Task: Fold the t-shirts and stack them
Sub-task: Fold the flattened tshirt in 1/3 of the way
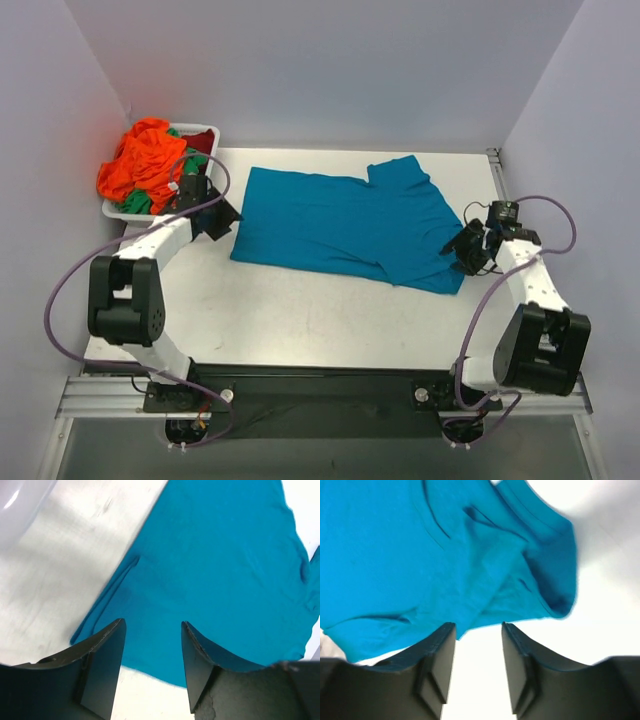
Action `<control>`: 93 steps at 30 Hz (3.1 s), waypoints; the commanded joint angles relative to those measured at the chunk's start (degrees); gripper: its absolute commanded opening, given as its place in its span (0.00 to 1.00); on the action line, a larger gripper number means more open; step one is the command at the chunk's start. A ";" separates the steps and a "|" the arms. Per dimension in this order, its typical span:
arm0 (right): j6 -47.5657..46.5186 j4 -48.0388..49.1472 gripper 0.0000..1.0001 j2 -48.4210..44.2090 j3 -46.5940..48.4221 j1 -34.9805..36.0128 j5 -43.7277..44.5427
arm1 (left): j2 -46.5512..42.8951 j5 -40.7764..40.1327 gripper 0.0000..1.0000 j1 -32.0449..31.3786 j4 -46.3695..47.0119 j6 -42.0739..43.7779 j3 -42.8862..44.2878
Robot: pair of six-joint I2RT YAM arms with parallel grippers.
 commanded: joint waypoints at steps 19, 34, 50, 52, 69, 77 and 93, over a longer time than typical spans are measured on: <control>-0.44 4.48 0.33 -5.13 -15.88 -6.07 3.63 | -10.75 -1.92 0.46 -1.71 11.04 -3.67 -22.17; -0.52 5.89 0.33 1.55 -14.47 -6.07 6.36 | -6.35 -6.04 0.46 -3.20 10.08 -4.29 -21.29; -1.31 2.03 0.00 -4.06 -14.47 -5.99 8.38 | -11.88 -15.01 0.00 -3.55 0.78 -3.76 -21.01; -0.96 0.27 0.00 -5.73 -14.91 -6.07 8.90 | -16.18 -16.77 0.00 -3.47 -0.82 -3.58 -22.51; 4.13 -11.07 0.00 -24.28 -24.93 -5.99 6.18 | -43.52 -22.05 0.00 -2.32 -13.57 -5.78 -39.47; 3.96 -12.04 0.69 -24.99 -24.05 -5.99 7.76 | -44.85 -18.71 0.56 -2.32 -12.86 -4.56 -38.69; 5.72 -9.24 0.52 -23.42 -14.38 19.06 21.21 | -40.90 -11.68 0.60 -8.56 -9.18 2.13 -28.67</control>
